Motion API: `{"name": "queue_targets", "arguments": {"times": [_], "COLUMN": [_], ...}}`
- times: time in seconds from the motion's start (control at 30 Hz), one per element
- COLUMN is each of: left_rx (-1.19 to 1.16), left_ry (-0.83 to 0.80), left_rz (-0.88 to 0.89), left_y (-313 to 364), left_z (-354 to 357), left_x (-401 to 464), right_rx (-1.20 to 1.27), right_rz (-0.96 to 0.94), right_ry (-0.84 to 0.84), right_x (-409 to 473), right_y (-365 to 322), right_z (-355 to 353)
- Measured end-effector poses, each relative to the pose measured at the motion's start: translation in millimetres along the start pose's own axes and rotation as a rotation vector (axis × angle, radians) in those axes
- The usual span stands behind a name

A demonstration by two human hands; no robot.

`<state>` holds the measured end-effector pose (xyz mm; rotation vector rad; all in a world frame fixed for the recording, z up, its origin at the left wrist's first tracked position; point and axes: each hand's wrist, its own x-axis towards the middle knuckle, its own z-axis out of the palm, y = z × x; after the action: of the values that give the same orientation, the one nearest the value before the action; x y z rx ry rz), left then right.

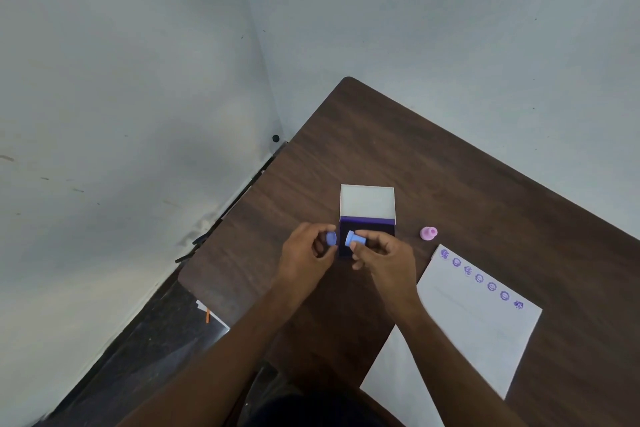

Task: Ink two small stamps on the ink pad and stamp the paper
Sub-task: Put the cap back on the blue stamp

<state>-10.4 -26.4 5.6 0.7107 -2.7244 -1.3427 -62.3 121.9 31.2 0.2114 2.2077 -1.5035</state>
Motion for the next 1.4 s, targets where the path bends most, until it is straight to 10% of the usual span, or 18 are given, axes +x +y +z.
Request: {"name": "queue_targets", "arguments": {"times": [1.4], "left_rx": [-0.563], "left_ry": [-0.275], "left_rz": [-0.108], "left_y": [19], "left_z": [-24], "left_x": [-1], "right_rx": [0.084], "right_rz": [-0.013], "right_ry": [-0.18], "right_x": [-6], "right_y": [-12], "right_z": [-4]}}
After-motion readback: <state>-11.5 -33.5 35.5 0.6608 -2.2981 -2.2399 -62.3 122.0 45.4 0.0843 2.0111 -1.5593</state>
